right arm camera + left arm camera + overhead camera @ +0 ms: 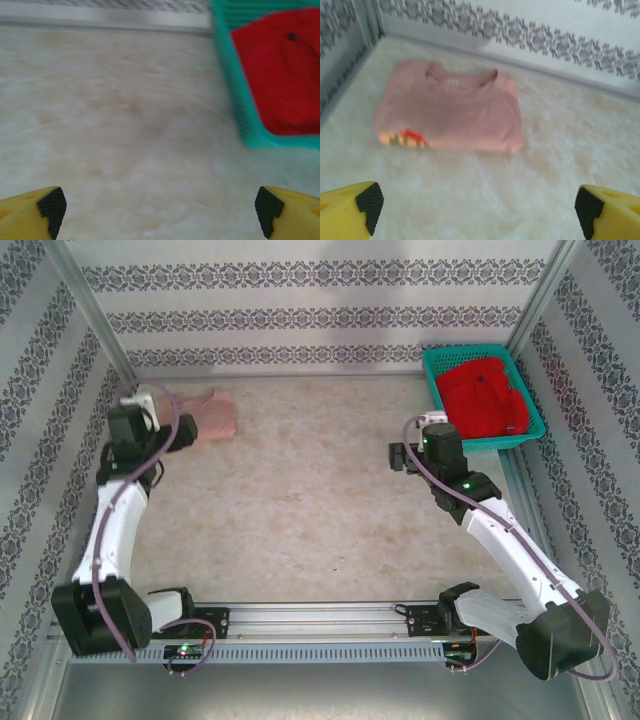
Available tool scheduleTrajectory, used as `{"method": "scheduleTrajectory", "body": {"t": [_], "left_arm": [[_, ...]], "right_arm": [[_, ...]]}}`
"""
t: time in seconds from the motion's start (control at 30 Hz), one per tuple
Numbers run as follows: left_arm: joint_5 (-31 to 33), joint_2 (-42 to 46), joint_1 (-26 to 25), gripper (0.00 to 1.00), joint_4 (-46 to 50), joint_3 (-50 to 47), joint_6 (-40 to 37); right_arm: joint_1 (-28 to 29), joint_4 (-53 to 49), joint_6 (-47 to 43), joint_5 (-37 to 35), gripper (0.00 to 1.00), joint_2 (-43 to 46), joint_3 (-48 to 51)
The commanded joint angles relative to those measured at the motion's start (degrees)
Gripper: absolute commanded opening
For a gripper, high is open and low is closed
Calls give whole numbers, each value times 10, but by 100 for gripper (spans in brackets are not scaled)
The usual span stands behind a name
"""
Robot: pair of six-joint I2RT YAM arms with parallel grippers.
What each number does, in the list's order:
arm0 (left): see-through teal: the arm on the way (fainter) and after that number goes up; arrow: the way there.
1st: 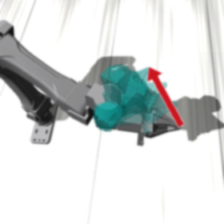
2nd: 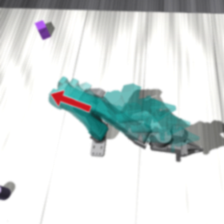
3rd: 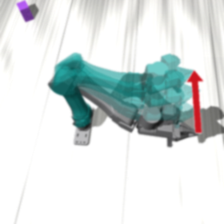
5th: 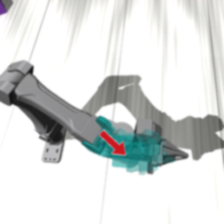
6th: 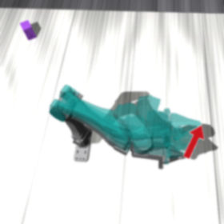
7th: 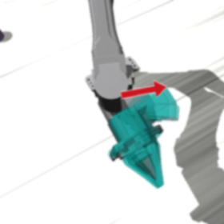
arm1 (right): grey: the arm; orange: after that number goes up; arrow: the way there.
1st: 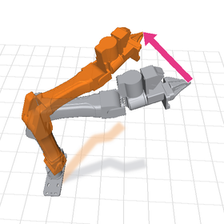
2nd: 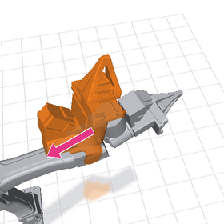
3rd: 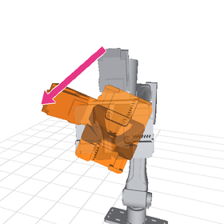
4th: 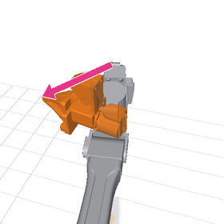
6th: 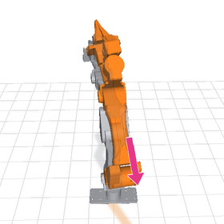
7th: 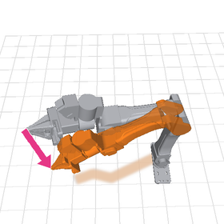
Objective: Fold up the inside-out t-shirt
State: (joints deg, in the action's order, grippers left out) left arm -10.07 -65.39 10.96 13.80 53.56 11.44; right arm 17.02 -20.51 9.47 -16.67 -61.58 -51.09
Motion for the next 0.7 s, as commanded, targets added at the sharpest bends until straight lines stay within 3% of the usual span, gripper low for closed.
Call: {"method": "scheduleTrajectory", "body": {"t": [0.0, 0.13, 0.27, 0.47, 0.57, 0.67], "left_arm": [[2, 56, -7, 100, -101, -110, 57], [69, 78, -9, 100, -206, -222, 84], [68, -7, -18, 100, -348, -270, 37], [77, -117, -47, 100, -479, -276, -40], [70, -138, -50, 100, -480, -268, -48], [59, -166, -51, 100, -541, -293, -52]], "right_arm": [[-53, 30, 30, -66, 98, 12, 54], [-87, 195, -9, -91, 98, 31, 176], [-106, 394, -51, -93, 98, 21, 283], [-119, 564, -69, -46, 98, -29, 348], [-122, 642, -80, -14, 98, -77, 357], [-123, 707, -87, 22, 98, -123, 356]]}}
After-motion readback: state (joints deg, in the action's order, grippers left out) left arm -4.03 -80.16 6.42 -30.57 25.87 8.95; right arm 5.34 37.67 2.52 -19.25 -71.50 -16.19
